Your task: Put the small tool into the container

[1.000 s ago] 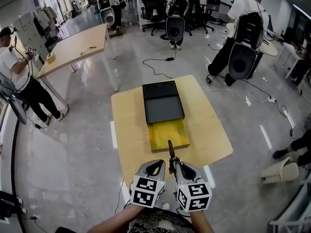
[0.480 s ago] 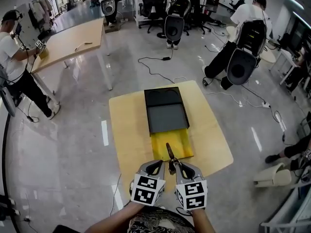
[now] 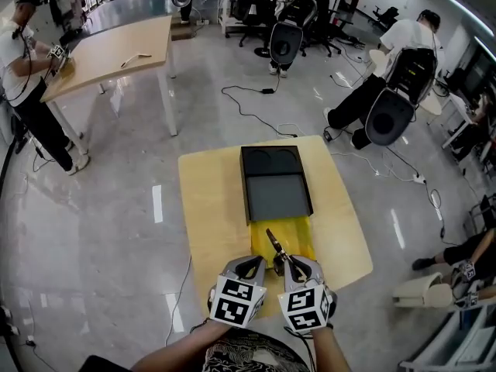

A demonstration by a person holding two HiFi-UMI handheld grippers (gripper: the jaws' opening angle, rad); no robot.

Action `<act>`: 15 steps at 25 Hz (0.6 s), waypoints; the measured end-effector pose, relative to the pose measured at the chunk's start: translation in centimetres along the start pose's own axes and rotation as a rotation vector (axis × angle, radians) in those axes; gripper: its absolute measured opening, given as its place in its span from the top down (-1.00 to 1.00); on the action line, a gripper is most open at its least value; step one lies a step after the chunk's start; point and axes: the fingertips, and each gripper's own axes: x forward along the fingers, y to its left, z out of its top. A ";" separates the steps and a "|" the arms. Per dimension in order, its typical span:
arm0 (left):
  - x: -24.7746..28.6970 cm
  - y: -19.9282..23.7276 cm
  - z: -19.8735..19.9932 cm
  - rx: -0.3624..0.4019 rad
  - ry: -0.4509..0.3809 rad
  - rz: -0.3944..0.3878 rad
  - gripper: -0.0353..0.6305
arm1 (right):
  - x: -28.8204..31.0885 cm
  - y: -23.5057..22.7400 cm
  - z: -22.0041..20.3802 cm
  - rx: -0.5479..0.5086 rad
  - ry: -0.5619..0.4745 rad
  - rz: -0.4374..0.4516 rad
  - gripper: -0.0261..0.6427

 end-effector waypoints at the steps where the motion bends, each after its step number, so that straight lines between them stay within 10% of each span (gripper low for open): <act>1: 0.8 1.0 0.1 -0.004 -0.001 -0.002 0.88 | 1.4 -0.3 0.1 -0.027 0.008 -0.005 0.89; 15: 6.4 10.7 2.2 -0.043 0.026 -0.022 0.88 | 14.2 -2.5 3.0 -0.342 0.104 -0.016 0.89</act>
